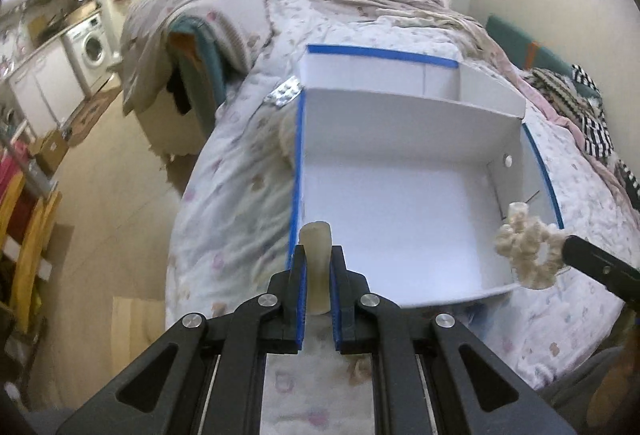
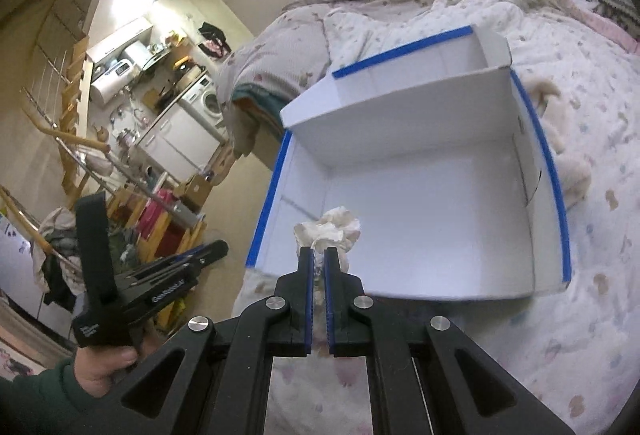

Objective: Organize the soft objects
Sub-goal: 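Lift the scrunchie with the right tool and carry it over the box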

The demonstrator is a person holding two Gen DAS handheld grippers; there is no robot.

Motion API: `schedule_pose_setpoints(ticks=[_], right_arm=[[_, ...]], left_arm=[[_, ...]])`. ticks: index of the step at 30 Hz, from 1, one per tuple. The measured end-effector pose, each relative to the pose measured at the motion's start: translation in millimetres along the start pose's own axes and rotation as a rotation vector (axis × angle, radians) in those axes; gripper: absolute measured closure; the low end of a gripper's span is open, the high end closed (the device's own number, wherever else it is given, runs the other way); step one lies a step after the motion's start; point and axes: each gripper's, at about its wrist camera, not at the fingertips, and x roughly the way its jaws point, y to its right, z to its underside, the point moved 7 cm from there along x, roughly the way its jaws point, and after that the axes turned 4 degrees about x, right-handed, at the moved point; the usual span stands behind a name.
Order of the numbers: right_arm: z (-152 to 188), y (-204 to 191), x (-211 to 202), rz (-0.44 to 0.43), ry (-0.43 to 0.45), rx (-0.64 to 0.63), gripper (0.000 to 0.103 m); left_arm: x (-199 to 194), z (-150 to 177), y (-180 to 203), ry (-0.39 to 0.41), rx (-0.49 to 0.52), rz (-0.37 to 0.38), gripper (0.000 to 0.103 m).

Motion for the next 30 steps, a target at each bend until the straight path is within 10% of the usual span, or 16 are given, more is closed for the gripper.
schedule_pose_setpoints(ticks=[30], right_arm=[[-15, 78, 90, 0.249, -0.137, 0.069, 0.096]], left_arm=[[127, -6, 45, -0.132, 0.068, 0.06, 0.093]])
